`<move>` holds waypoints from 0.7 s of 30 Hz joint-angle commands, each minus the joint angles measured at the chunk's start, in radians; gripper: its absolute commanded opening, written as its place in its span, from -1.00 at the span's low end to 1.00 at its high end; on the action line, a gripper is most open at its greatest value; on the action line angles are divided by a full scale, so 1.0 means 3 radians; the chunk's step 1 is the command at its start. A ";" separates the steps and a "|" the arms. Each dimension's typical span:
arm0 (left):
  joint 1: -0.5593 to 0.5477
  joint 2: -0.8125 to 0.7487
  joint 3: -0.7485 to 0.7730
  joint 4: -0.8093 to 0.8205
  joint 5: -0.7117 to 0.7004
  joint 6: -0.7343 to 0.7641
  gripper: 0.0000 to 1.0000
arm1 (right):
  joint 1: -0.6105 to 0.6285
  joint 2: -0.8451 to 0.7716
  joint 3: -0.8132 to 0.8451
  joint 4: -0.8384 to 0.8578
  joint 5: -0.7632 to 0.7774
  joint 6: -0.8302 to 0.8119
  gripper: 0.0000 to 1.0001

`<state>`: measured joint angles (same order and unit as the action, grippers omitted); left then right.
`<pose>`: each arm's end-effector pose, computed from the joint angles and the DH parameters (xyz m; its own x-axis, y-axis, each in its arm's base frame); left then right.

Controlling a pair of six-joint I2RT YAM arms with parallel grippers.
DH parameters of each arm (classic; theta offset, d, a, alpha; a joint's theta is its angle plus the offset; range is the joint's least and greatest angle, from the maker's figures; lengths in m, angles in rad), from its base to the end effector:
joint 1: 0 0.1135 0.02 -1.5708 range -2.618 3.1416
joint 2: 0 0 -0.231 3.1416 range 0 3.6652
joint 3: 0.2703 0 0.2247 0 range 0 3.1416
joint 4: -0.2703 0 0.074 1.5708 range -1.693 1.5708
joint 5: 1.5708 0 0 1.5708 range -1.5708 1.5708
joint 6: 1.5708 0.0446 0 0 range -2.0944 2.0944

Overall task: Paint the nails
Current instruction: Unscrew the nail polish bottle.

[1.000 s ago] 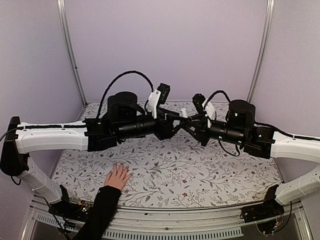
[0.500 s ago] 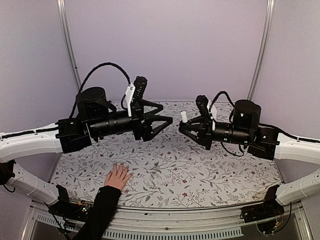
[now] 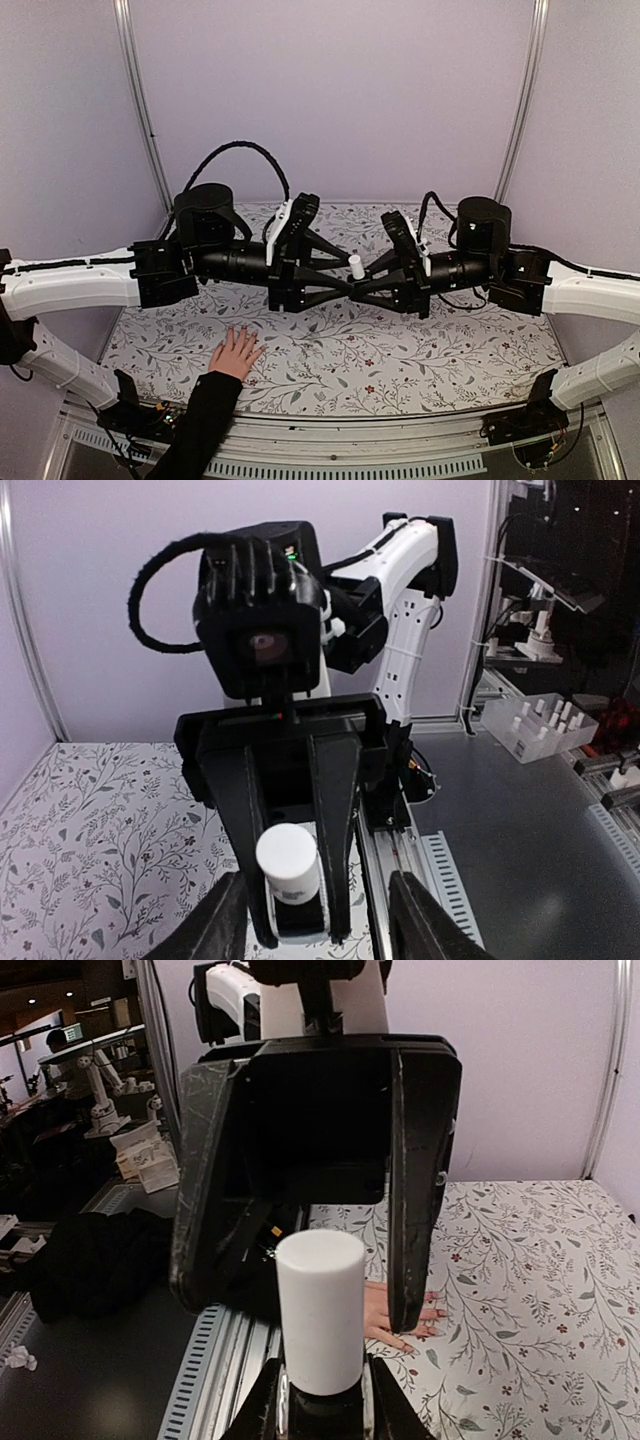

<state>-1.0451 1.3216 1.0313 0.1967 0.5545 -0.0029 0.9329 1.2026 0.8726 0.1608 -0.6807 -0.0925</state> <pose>0.1298 -0.2705 0.3224 -0.0498 0.0809 -0.9955 0.9983 -0.0266 -0.0521 0.1372 0.2322 0.2973 -0.0081 -0.1314 -0.9913 -0.9987 -0.0479 0.0145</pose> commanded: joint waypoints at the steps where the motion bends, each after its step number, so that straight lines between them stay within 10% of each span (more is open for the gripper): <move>1: -0.0021 0.0073 0.0144 0.0074 0.0329 0.0163 -0.08 | -0.0007 0.0108 0.0163 -0.0135 -0.0622 -0.0151 -1.00; 14: -0.0063 0.0165 0.0230 -0.0036 0.0337 0.0294 -0.60 | -0.0010 0.0236 0.0288 -0.0293 -0.0917 -0.0263 -1.00; 21: -0.0063 0.0092 0.0128 0.0170 -0.0128 -0.0017 -1.00 | -0.0011 0.0135 0.0267 -0.0263 -0.0046 -0.0141 -1.00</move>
<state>-1.0599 1.3674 1.0801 0.1928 0.6380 0.0513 0.9287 1.2697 0.9264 0.0673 -0.8730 -0.1547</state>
